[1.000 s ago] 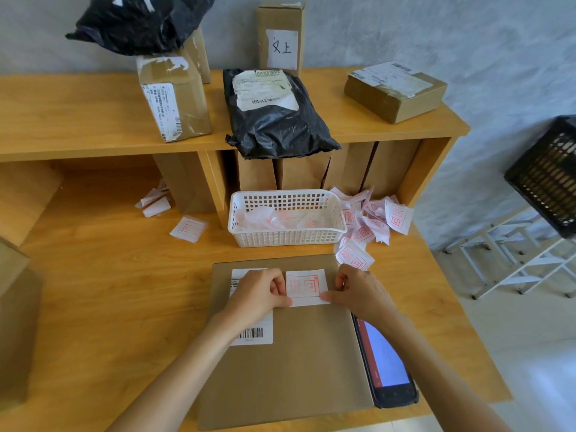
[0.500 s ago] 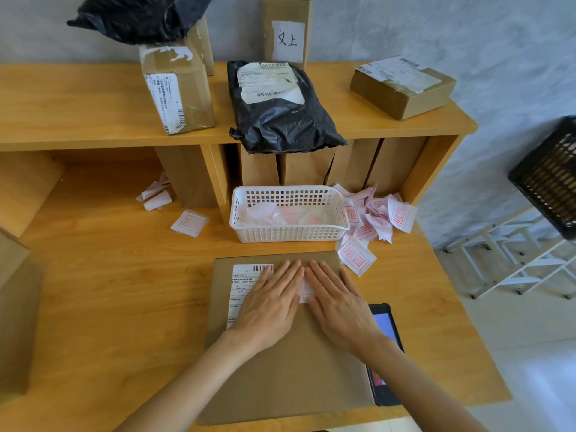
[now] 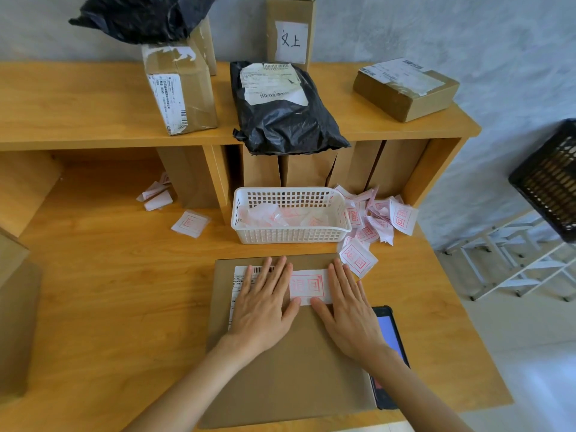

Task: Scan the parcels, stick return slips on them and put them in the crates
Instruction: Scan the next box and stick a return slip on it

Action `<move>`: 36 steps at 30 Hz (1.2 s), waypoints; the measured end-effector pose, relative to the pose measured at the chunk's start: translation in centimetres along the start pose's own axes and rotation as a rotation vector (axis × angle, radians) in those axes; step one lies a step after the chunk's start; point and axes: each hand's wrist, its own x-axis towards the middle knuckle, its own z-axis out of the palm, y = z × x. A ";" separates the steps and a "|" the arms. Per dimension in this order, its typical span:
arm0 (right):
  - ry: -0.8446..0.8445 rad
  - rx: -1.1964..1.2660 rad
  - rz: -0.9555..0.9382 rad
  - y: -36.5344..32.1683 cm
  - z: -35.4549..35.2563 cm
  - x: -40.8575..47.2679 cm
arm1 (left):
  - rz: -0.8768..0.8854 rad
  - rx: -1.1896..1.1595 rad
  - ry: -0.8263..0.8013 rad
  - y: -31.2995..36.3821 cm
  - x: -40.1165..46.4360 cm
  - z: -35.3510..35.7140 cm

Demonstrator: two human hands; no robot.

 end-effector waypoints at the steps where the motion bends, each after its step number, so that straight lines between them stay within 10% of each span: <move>1: -0.012 0.088 0.003 -0.1 -0.1 0.0 | 0.014 -0.012 0.022 0.0 0.0 0.0; 10: 0.090 1.107 0.342 0.8 -1.6 0.2 | -0.172 -0.569 0.388 -4.2 -1.0 -1.2; 19: 0.035 1.185 0.459 1.2 -0.3 0.5 | -0.586 -1.483 0.226 -7.4 -4.4 0.3; 36: 0.123 1.311 0.493 0.1 -2.2 -0.9 | -0.470 -1.823 0.024 -7.0 -5.7 -0.2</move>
